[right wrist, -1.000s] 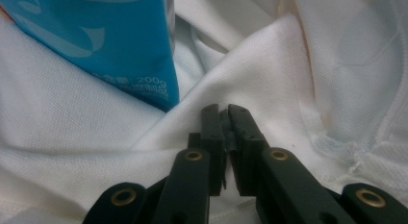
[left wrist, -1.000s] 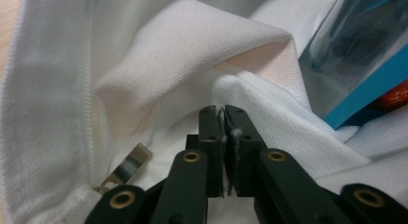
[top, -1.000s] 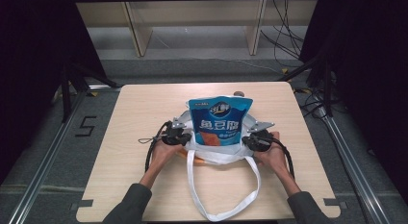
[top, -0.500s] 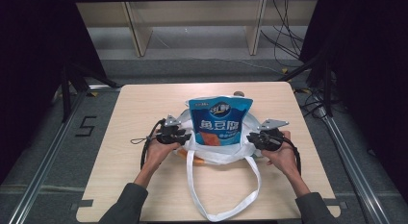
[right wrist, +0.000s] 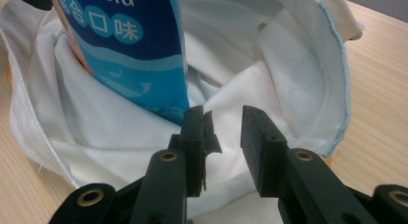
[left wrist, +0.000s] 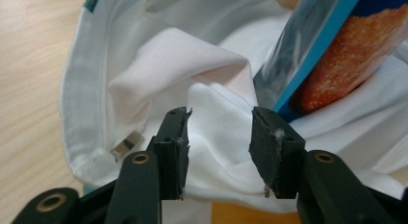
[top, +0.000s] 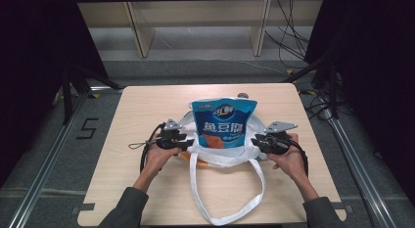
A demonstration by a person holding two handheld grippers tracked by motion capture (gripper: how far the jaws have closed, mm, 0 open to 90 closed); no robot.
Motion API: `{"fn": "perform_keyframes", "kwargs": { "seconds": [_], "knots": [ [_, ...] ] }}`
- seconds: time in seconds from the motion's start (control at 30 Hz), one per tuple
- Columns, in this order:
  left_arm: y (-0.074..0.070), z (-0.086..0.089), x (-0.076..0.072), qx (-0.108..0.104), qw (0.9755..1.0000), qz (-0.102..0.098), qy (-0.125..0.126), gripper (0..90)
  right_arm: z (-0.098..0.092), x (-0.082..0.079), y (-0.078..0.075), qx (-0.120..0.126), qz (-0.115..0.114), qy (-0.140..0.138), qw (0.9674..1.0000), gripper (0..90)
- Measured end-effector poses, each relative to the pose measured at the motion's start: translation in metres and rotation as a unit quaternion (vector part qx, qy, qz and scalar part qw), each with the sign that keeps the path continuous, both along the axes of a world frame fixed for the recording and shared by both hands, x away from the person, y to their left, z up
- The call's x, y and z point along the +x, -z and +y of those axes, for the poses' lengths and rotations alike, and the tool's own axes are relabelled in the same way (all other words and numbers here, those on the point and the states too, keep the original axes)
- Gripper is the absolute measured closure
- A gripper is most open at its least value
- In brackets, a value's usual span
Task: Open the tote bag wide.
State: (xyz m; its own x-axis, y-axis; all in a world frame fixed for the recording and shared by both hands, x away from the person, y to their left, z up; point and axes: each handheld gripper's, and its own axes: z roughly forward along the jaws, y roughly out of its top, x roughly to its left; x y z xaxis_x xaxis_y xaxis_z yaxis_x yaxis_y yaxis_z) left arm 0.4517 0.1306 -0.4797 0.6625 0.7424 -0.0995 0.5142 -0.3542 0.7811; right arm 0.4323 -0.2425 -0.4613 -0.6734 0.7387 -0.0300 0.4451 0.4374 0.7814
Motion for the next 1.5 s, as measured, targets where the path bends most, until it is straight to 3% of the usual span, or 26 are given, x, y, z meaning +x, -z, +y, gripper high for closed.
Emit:
{"fn": "perform_keyframes", "kwargs": {
  "seconds": [0.03,0.1,0.13,0.17,0.2,0.37,0.4,0.47,0.6,0.63,0.7,0.87,0.97,1.03,1.1,1.17,1.33,1.37,1.5],
  "knots": [
    [-0.001,0.001,-0.001,-0.003,1.0000,0.002,0.005,55.7,-0.001,0.000,0.000,0.002,-0.007,0.000,1.0000,70.0],
    [-0.002,0.002,-0.003,-0.015,0.9999,0.003,0.003,54.2,-0.002,-0.002,-0.002,0.008,0.007,0.003,0.9999,68.3],
    [-0.002,0.002,-0.004,-0.019,0.9998,0.003,0.003,53.7,-0.002,-0.002,-0.001,0.009,-0.001,0.003,1.0000,67.1],
    [-0.003,0.003,-0.005,-0.017,0.9998,0.002,0.003,53.1,-0.004,-0.001,-0.002,0.005,-0.006,-0.002,1.0000,66.2],
    [-0.004,0.004,-0.006,-0.017,0.9998,0.002,0.005,52.1,-0.003,-0.003,-0.003,0.009,0.006,0.003,0.9999,64.9],
    [-0.009,0.005,-0.011,-0.021,0.9998,-0.005,-0.003,47.5,-0.002,-0.004,-0.003,0.008,-0.008,0.005,0.9999,57.2],
    [-0.009,0.006,-0.011,-0.024,0.9997,-0.002,0.000,46.2,0.000,-0.007,-0.003,0.017,0.010,0.016,0.9997,55.5],
    [-0.010,0.006,-0.013,-0.020,0.9998,0.000,0.008,45.0,-0.001,-0.006,-0.004,0.008,-0.001,0.010,0.9999,53.4],
    [-0.012,0.004,-0.015,-0.018,0.9998,0.001,0.012,41.3,-0.002,-0.008,-0.005,0.002,-0.002,0.017,0.9998,49.8],
    [-0.012,0.004,-0.016,-0.023,0.9997,-0.005,0.005,41.1,-0.001,-0.010,-0.005,0.007,0.006,0.026,0.9996,49.3],
    [-0.012,0.005,-0.016,-0.018,0.9998,-0.003,0.008,40.7,-0.004,-0.007,-0.005,0.001,-0.010,0.015,0.9998,48.4],
    [-0.013,0.007,-0.017,-0.012,0.9999,-0.006,0.001,39.2,-0.004,-0.011,-0.006,0.006,-0.001,0.026,0.9996,46.6],
    [-0.013,0.007,-0.018,-0.018,0.9998,-0.007,-0.007,38.1,-0.005,-0.011,-0.006,-0.003,-0.009,0.020,0.9998,45.2],
    [-0.014,0.007,-0.018,-0.017,0.9998,-0.006,-0.005,37.3,-0.006,-0.011,-0.006,-0.006,-0.016,0.019,0.9997,44.5],
    [-0.015,0.007,-0.019,-0.017,0.9998,-0.004,-0.006,36.4,-0.005,-0.014,-0.007,-0.001,0.002,0.023,0.9997,43.9],
    [-0.015,0.005,-0.020,-0.018,0.9998,-0.003,-0.007,35.6,-0.006,-0.015,-0.006,-0.005,-0.016,0.021,0.9996,43.1],
    [-0.017,0.002,-0.025,-0.011,0.9999,-0.006,-0.004,33.2,-0.010,-0.015,-0.006,-0.008,-0.020,0.017,0.9996,42.0],
    [-0.017,0.000,-0.027,-0.019,0.9998,-0.004,-0.005,32.8,-0.009,-0.018,-0.006,-0.001,-0.011,0.025,0.9996,41.9],
    [-0.019,-0.003,-0.031,-0.018,0.9998,-0.001,-0.003,31.4,-0.011,-0.019,-0.004,-0.001,-0.014,0.020,0.9997,41.0]
  ]
}}
